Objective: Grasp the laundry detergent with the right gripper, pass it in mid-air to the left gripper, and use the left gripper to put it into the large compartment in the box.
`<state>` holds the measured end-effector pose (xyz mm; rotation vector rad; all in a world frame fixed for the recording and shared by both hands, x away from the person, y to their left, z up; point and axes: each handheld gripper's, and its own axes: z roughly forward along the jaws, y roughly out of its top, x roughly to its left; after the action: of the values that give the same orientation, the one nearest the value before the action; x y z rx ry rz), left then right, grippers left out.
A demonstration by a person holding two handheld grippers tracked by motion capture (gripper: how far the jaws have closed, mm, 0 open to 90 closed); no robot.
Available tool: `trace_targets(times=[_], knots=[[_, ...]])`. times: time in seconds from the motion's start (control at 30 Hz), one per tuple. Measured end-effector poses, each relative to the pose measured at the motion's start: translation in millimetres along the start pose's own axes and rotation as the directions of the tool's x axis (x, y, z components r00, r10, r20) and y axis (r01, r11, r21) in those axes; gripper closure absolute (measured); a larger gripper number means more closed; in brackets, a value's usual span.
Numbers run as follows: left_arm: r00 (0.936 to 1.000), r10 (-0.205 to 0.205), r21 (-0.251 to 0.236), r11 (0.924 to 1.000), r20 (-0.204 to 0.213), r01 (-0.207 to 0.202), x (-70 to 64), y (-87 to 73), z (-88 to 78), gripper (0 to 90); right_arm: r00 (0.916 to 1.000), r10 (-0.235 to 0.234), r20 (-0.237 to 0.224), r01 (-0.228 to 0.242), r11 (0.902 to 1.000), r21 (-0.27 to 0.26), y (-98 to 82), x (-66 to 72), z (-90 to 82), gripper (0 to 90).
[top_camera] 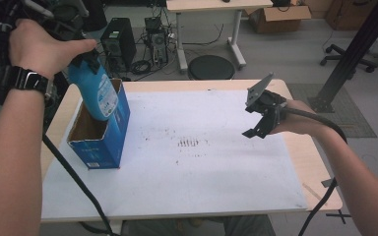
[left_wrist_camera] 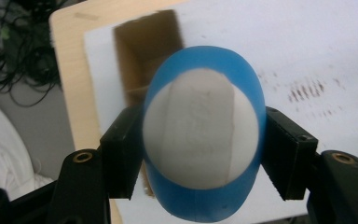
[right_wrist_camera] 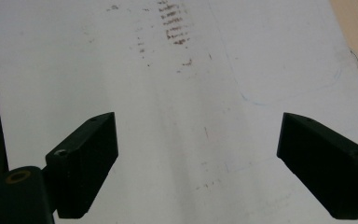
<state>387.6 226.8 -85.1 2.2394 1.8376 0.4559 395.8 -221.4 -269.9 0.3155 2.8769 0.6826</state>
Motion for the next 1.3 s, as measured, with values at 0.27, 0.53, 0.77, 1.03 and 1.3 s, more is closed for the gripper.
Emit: trace_targets(times=[0.27,0.53,0.77,1.03,1.3], knots=[[0.9966,-0.074,-0.002,0.9972,-0.034,0.074,20.6,-5.8,5.8,38.3,0.9992,0.037,0.016,-0.037,0.9993,-0.004,-18.9,-7.5,-8.9,12.3],[0.9935,-0.104,0.01,0.9944,-0.044,0.105,26.7,-9.7,20.4,38.3,0.998,0.061,0.019,-0.061,0.9982,0.0,-31.4,-12.5,-16.0,12.3],[0.9924,-0.104,0.043,0.9933,-0.065,0.107,27.1,-13.4,45.8,38.3,0.9977,0.067,0.015,-0.067,0.9977,0.014,-37.4,-13.6,-16.1,12.2],[0.9921,-0.115,0.075,0.9902,-0.051,0.118,29.5,-21.3,76.4,38.3,0.9976,0.068,0.012,-0.068,0.9972,0.029,-40.1,-13.9,-14.0,12.1],[0.9913,-0.122,0.105,0.9863,-0.05,0.127,29.5,-29.2,103.9,38.3,0.9979,0.065,0.008,-0.065,0.9972,0.035,-39.2,-13.1,-12.5,12.1]])
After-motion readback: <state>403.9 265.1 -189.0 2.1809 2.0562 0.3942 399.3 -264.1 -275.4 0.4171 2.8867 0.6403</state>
